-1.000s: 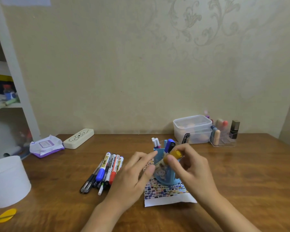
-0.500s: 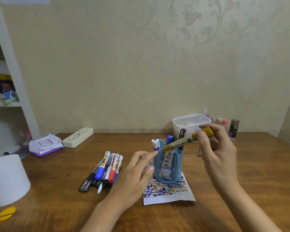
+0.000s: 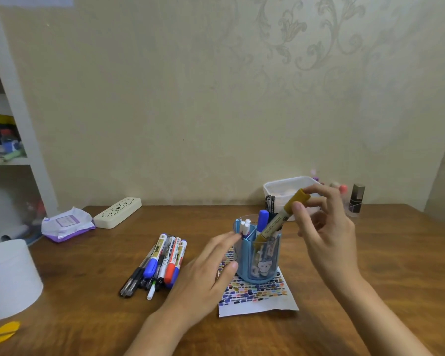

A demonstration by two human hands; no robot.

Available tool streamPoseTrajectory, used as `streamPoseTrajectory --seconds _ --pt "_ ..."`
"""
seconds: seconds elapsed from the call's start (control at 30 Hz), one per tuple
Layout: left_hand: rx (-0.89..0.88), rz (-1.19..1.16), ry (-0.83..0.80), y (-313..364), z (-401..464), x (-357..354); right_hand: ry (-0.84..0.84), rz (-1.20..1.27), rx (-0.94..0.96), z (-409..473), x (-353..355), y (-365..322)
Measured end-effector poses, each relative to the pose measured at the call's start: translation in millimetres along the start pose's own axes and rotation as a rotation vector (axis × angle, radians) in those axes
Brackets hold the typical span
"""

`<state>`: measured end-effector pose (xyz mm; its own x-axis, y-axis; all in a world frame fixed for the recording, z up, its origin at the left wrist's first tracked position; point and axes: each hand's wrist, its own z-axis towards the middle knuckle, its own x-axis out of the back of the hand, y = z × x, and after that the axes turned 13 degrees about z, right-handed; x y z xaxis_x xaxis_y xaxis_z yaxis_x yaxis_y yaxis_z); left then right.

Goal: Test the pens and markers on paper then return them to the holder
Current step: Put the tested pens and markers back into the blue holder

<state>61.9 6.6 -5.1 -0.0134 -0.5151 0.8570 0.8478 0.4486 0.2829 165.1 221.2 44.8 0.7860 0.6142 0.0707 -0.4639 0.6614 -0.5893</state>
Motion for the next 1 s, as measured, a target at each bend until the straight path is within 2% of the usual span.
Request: streamPoseTrajectory --seconds 0.33,0.5,0.7,0.77,0.9,1.0 --pt "-0.029 -0.034 0.025 0 0 3 -0.142 -0.037 0.012 -6 -18 3" --pt "-0.022 -0.034 0.022 0 0 3 -0.284 -0.145 0.108 -16 -24 4" --pt "0.016 0.016 -0.008 -1 1 8 -0.287 -0.126 0.097 -25 -25 5" --pt "0.083 0.095 0.009 -5 1 9 -0.292 -0.119 0.084 -27 -23 3" --pt "0.328 0.325 0.089 -27 0 10 -0.258 -0.084 0.067 -31 -23 1" --pt "0.441 0.518 0.004 -43 -5 6 -0.203 -0.063 0.076 -36 -24 -1"
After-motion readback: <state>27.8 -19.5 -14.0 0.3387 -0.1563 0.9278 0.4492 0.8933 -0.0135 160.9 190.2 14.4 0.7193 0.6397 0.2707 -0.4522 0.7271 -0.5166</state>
